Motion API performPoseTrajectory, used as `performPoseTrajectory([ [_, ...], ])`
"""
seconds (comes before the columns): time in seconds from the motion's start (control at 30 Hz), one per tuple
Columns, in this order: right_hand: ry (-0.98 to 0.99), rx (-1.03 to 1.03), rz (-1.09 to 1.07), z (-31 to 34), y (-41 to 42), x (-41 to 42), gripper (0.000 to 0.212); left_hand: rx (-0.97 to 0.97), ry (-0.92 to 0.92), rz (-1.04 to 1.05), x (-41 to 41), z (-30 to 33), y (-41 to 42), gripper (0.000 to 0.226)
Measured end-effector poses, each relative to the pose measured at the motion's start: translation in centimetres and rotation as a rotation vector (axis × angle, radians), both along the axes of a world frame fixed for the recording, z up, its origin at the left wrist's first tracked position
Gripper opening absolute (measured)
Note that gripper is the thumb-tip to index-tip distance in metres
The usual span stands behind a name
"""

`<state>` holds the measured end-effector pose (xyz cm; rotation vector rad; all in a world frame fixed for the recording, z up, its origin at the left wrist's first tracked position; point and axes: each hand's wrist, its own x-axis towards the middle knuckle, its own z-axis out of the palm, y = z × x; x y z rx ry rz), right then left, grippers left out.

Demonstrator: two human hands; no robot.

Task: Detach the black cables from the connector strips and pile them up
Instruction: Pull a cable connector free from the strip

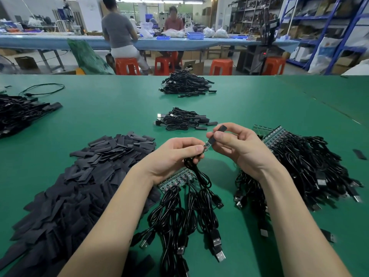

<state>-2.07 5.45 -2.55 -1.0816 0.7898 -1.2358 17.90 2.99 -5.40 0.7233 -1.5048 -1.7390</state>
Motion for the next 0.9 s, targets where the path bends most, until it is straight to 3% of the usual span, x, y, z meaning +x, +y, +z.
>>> performPoseTrajectory([
  [0.23,0.013,-0.033,0.045,-0.4,-0.1,-0.2,0.019,0.000,-0.016,-0.004,0.2,0.1,0.1,0.012],
  [0.37,0.155,-0.044,0.062,-0.5,0.1,-0.6,0.028,-0.136,-0.192,0.021,0.6,0.3,0.1,0.007],
  [0.57,-0.053,-0.034,0.056,-0.9,0.0,0.5,0.013,-0.065,-0.041,0.003,0.6,0.3,0.3,0.016],
  [0.9,0.018,-0.072,0.021,-1.3,-0.2,0.6,0.020,-0.096,-0.063,0.088,0.4,0.0,-0.1,0.021],
])
